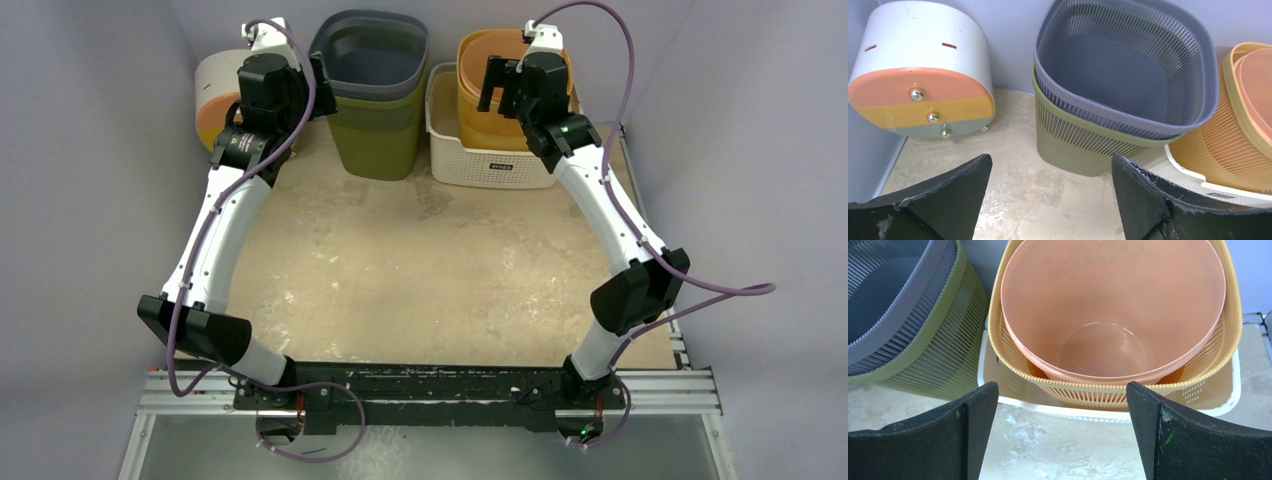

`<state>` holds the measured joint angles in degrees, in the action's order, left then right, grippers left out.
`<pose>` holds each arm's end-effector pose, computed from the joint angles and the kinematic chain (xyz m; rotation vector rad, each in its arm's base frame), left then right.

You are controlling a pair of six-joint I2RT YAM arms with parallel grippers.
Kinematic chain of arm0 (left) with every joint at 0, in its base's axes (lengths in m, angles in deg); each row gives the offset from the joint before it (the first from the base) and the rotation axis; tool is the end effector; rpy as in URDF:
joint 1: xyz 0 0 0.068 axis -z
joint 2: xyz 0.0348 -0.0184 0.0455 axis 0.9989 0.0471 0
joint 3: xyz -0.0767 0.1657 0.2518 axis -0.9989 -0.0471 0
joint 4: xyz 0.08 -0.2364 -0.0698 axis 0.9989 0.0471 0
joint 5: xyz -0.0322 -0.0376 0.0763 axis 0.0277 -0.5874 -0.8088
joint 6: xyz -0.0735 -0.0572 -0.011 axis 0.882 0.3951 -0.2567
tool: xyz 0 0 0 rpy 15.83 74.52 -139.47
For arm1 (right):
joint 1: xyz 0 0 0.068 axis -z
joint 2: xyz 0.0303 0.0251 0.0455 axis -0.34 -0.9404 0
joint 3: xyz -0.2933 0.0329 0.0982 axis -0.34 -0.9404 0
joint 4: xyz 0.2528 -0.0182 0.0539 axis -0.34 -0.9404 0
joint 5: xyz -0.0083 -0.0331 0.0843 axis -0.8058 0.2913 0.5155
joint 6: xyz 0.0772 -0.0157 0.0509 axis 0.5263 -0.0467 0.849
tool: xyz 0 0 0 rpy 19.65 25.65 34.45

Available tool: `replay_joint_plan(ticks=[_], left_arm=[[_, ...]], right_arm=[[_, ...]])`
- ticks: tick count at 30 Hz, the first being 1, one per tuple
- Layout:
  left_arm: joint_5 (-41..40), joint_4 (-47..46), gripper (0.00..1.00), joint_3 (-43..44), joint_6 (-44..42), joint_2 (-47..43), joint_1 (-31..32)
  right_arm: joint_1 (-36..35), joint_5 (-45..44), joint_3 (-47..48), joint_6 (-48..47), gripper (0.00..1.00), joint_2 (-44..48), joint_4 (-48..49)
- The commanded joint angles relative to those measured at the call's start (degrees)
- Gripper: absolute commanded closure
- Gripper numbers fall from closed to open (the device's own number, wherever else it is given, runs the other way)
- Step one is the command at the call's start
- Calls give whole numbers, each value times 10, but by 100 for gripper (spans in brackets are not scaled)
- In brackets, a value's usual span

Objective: Turn the large container upside down

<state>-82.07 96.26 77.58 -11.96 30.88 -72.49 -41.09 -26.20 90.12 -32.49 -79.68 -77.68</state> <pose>0.3640 -0.0693 0.5070 -0.2546 1.7787 -0.1128 0.4272 0.1372 0.4884 0.1483 1.7053 0.1963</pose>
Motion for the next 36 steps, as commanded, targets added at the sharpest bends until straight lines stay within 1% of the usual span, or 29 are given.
replay_joint_plan(ticks=[1, 6, 8, 12, 16, 21, 26, 29, 31, 33, 36], left_arm=[[10, -14, 15, 42, -6, 4, 5], [36, -8, 14, 68, -18, 25, 8], [42, -24, 14, 69, -19, 29, 11], [45, -59, 14, 79, -24, 45, 22], [57, -58, 19, 145, -76, 94, 45], [129, -32, 20, 230, -147, 168, 49], [240, -13, 20, 290, -195, 222, 48], [291, 22, 20, 347, -191, 269, 48], [322, 21, 21, 362, -177, 285, 49], [335, 9, 22, 367, -153, 294, 48], [339, 3, 26, 384, -130, 309, 49]], right_arm=[[3, 50, -8, -63, 0, 50, 43], [5, 103, -52, -79, 0, 90, 108], [5, 99, -60, -80, 0, 95, 123], [5, 65, -35, -86, 0, 76, 92], [5, 51, -19, -89, 0, 64, 66], [5, 50, -31, -84, 1, 72, 77], [5, 46, -27, -86, 1, 69, 66], [5, 37, -28, -88, 1, 69, 64], [5, 34, -30, -90, 1, 69, 66], [5, 32, -29, -93, 1, 67, 68], [5, 25, -27, -103, 1, 61, 68]])
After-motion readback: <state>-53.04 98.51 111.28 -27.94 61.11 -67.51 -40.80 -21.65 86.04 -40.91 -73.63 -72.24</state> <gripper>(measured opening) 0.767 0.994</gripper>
